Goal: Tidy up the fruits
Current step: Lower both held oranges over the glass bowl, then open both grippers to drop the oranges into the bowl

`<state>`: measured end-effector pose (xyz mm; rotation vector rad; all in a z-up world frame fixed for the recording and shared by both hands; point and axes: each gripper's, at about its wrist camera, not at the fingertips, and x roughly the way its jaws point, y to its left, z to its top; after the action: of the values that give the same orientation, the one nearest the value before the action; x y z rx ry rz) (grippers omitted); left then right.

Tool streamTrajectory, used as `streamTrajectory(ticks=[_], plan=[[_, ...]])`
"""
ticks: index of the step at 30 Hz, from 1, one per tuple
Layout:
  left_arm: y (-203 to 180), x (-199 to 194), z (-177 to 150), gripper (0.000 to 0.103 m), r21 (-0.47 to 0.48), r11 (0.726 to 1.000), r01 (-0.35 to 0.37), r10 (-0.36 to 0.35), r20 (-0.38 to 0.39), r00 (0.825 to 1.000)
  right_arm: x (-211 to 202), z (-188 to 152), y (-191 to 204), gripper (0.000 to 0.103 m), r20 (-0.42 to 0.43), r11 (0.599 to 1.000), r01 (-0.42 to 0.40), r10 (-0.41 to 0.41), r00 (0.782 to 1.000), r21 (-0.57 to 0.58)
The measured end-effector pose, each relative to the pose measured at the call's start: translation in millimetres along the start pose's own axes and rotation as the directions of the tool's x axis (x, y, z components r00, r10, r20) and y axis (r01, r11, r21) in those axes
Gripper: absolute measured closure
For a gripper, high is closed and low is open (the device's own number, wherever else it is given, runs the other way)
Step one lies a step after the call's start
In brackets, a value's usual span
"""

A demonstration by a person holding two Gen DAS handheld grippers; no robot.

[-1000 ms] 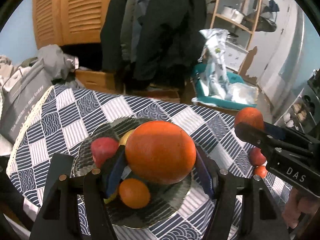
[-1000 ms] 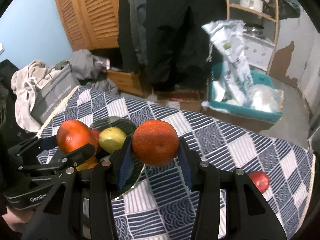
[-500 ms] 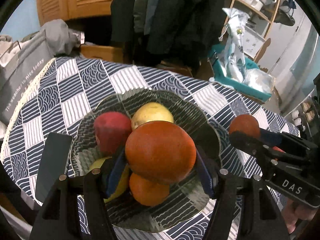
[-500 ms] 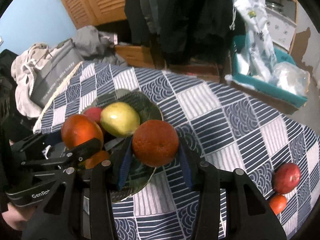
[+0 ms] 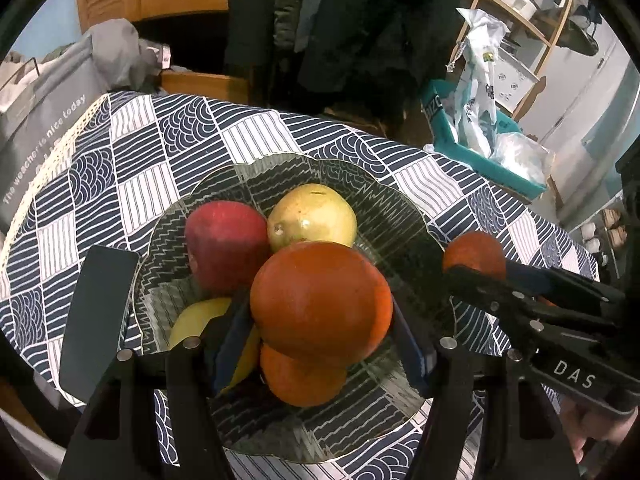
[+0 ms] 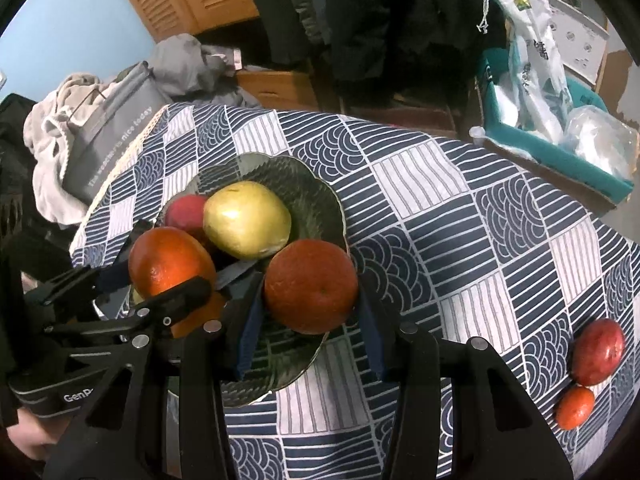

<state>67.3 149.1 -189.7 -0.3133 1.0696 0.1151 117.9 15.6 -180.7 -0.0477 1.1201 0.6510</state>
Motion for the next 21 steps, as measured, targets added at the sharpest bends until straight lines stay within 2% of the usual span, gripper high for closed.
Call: streamTrajectory(ticks=[4, 15, 18, 21], plan=[[2, 0, 1, 0.034, -0.019, 1.0, 0.013, -0.013, -0.009, 1.0, 3, 1, -1, 0.056, -0.015, 1.0, -0.027, 0.027, 1.0, 0.015], [4, -2, 0, 0.033, -0.04, 0.999, 0.019, -0.02, -0.015, 1.0, 1, 1, -2, 0.056, -0.009, 0.999, -0.036, 0.036, 0.999, 0.025], [6, -9, 2, 0.029, -0.056, 0.998, 0.018, -0.018, 0.004, 1.0, -4, 3, -3, 0.049, 0.008, 0.998, -0.045, 0.045, 0.999, 0.034], [5, -16, 3, 0.024, -0.053, 0.998, 0.027, -0.026, 0.03, 0.999, -9, 6, -4, 0.049, 0.022, 0.998, -0.052, 0.051, 0.998, 0.043]])
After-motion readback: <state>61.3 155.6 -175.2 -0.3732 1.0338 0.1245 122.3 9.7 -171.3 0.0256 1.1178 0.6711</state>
